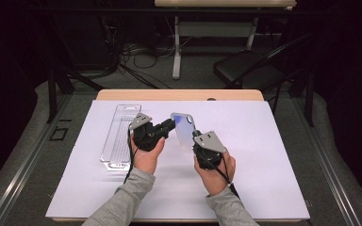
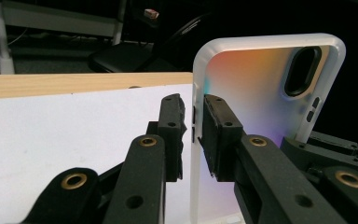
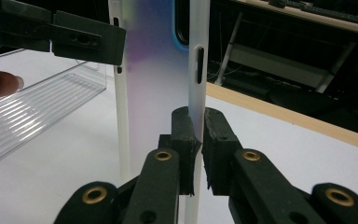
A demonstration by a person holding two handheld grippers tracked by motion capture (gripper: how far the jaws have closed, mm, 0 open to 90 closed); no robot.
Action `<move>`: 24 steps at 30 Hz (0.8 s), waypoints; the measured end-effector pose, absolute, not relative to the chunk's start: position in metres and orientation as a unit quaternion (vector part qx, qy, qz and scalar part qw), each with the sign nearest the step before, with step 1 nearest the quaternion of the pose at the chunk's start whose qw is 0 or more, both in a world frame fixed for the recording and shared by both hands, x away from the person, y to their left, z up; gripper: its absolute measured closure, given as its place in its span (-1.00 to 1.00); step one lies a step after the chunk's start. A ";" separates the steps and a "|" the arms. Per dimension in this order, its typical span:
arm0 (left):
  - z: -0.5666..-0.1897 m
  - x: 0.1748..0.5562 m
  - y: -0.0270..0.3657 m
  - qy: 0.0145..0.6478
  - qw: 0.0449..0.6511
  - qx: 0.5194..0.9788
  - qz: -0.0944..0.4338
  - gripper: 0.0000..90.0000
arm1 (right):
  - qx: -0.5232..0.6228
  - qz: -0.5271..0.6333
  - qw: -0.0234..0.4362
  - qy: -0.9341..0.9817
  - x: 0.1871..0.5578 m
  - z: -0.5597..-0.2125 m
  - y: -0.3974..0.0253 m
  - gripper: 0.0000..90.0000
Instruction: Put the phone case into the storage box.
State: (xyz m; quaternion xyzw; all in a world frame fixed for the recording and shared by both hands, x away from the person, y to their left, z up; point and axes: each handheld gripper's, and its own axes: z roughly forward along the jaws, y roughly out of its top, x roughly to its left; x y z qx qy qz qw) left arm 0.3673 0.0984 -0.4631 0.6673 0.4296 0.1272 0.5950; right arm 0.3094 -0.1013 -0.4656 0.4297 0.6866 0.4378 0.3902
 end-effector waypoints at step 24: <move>-0.463 0.367 0.099 0.420 0.601 0.669 0.119 0.92 | 0.431 0.448 0.382 0.683 0.309 -0.466 -0.104 0.87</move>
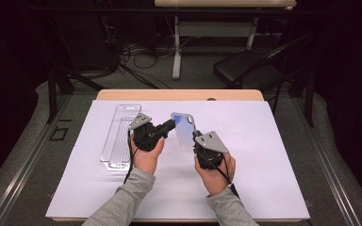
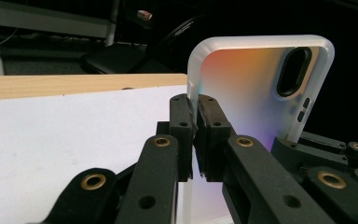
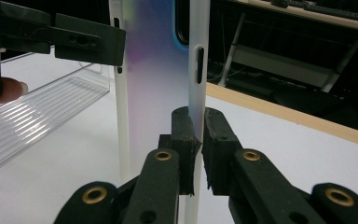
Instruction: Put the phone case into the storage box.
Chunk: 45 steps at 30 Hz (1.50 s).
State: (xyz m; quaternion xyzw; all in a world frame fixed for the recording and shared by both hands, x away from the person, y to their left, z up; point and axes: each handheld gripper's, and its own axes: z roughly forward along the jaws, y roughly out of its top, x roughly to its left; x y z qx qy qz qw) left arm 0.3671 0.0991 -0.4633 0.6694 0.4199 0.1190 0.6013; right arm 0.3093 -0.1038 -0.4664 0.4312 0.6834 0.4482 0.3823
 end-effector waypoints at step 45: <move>-0.464 0.366 0.096 0.444 0.585 0.664 0.139 0.96 | 0.431 0.451 0.381 0.682 0.309 -0.471 -0.099 0.85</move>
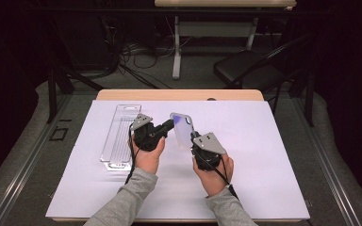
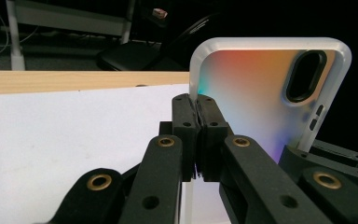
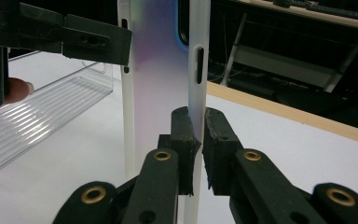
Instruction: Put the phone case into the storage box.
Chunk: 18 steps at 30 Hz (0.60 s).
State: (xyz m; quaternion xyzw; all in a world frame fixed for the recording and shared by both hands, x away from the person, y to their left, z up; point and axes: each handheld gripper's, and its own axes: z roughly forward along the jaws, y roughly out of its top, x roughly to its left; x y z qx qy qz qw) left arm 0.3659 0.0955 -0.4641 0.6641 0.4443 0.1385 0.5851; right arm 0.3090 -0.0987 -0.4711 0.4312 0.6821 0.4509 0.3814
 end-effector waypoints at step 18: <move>-0.464 0.366 0.095 0.452 0.583 0.661 0.141 0.97 | 0.428 0.454 0.384 0.680 0.308 -0.472 -0.097 0.85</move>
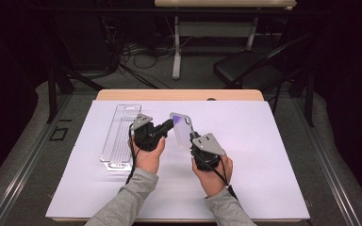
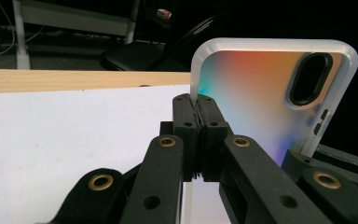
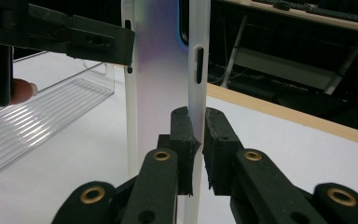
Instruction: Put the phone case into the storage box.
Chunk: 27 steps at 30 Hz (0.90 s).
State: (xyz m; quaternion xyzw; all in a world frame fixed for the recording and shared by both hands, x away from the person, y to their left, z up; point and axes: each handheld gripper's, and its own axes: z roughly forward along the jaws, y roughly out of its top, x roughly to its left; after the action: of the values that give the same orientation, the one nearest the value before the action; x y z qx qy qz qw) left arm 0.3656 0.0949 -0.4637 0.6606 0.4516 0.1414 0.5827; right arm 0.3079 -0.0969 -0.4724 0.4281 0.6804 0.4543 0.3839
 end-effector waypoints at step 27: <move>-0.463 0.367 0.094 0.456 0.576 0.664 0.141 0.98 | 0.427 0.460 0.379 0.680 0.309 -0.474 -0.098 0.84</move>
State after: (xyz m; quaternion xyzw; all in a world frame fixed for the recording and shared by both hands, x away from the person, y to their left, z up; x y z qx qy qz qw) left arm 0.3672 0.0944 -0.4631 0.6637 0.4556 0.1407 0.5763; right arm 0.3088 -0.0977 -0.4740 0.4268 0.6803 0.4602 0.3785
